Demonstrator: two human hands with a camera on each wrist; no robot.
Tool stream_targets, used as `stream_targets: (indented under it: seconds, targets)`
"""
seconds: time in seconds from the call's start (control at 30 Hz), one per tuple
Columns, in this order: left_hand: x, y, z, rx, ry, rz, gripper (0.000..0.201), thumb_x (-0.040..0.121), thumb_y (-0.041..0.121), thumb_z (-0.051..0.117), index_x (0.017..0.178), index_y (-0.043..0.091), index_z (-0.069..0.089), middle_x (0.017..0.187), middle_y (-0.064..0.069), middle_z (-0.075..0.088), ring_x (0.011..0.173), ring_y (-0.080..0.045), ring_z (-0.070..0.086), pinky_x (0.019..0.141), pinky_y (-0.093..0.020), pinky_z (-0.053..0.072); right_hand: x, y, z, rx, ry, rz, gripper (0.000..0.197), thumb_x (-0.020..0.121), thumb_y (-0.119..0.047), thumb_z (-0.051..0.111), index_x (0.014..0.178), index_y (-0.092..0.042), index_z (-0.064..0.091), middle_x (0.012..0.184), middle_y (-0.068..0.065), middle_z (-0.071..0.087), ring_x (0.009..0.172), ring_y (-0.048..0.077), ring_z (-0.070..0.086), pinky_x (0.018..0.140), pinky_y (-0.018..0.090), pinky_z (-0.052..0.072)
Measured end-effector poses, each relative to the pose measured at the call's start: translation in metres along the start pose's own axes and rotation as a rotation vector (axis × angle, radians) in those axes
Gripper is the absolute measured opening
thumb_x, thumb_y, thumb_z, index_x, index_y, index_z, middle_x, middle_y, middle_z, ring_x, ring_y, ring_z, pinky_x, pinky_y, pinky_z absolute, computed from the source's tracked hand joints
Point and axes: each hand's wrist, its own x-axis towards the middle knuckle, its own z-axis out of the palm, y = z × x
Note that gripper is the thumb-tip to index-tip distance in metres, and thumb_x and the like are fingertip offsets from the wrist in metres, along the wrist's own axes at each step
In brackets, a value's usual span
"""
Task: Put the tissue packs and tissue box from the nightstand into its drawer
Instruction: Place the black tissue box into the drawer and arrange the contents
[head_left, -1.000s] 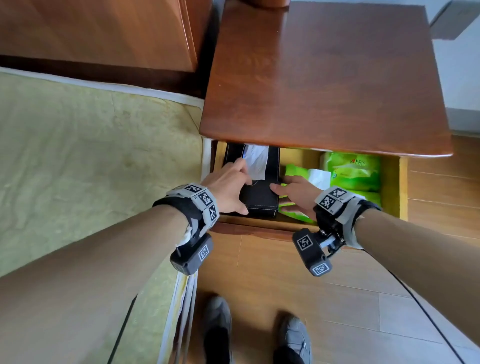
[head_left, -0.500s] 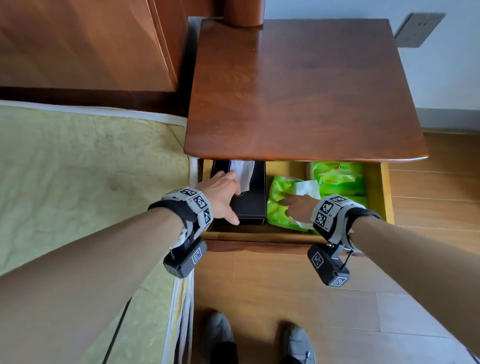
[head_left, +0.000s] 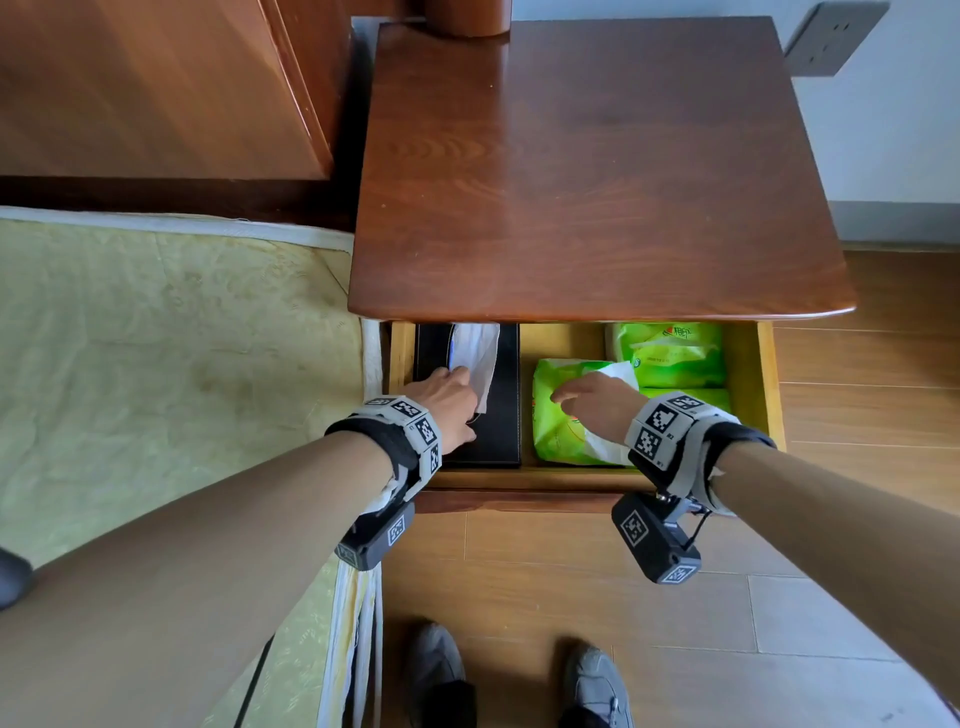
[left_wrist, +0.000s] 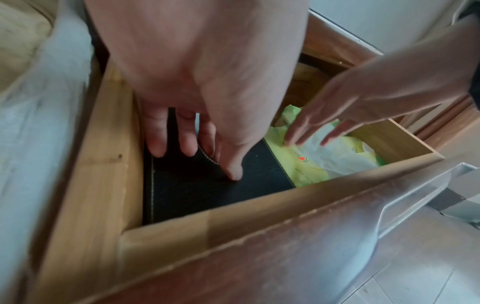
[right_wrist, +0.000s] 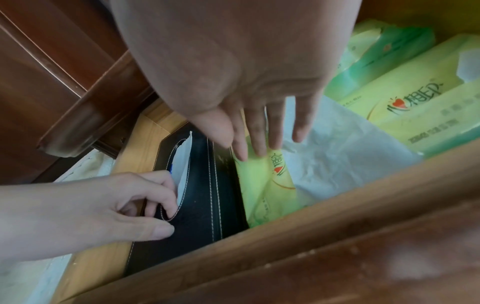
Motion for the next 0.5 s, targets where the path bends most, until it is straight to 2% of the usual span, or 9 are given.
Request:
stream_targets:
  seconds: [0.07,0.13,0.2,0.27,0.37,0.5]
  targets:
    - [0.002,0.002,0.001,0.019,-0.007,-0.009,0.030,0.097,0.031,0.058,0.110,0.005,0.065,0.121,-0.006,0.045,0.115,-0.026,0.045,0.072,-0.036,0.040,0.005,0.004,-0.005,-0.032,0.114,-0.066,0.043,0.089,-0.010,0.043,0.121,-0.025,0.067,0.137,0.008,0.058,0.128,0.028,0.051,0.105,0.031,0.040]
    - [0.005,0.003,0.004,0.013,-0.013,-0.018,0.029,0.097,0.030,0.057,0.109,0.005,0.064,0.121,-0.005,0.047,0.116,-0.026,0.045,0.074,-0.037,0.041,0.012,0.008,-0.009,-0.074,0.149,-0.077,0.053,0.085,-0.010,0.044,0.133,-0.027,0.058,0.147,0.009,0.045,0.139,0.029,0.038,0.112,0.035,0.034]
    - [0.008,0.002,0.004,-0.017,-0.008,-0.019,0.028,0.096,0.029,0.057,0.112,0.006,0.063,0.122,-0.004,0.049,0.119,-0.025,0.045,0.080,-0.038,0.045,0.014,0.007,-0.011,-0.149,0.136,-0.054,0.065,0.083,-0.011,0.044,0.145,-0.030,0.043,0.153,0.009,0.031,0.142,0.031,0.030,0.115,0.039,0.030]
    - [0.011,-0.001,0.006,-0.051,-0.002,-0.011,0.026,0.095,0.021,0.058,0.116,0.006,0.061,0.123,-0.003,0.050,0.121,-0.025,0.044,0.084,-0.037,0.044,0.015,0.012,-0.011,-0.186,0.097,-0.009,0.069,0.083,-0.012,0.042,0.149,-0.032,0.034,0.156,0.009,0.028,0.143,0.033,0.028,0.116,0.043,0.030]
    - [0.013,-0.006,0.013,-0.101,-0.045,-0.022,0.033,0.090,0.013,0.059,0.122,0.009,0.059,0.124,-0.001,0.046,0.119,-0.023,0.043,0.080,-0.034,0.042,0.015,0.019,-0.007,-0.189,0.030,0.024,0.069,0.085,-0.013,0.041,0.151,-0.032,0.031,0.160,0.006,0.025,0.145,0.031,0.028,0.116,0.043,0.030]
    - [0.015,-0.005,0.017,-0.160,-0.088,-0.078,0.041,0.082,0.009,0.060,0.123,0.011,0.052,0.120,-0.004,0.041,0.110,-0.026,0.054,0.085,-0.041,0.052,0.014,0.025,-0.003,-0.204,0.037,0.007,0.066,0.088,-0.010,0.044,0.150,-0.030,0.033,0.158,0.006,0.029,0.142,0.032,0.031,0.114,0.040,0.031]
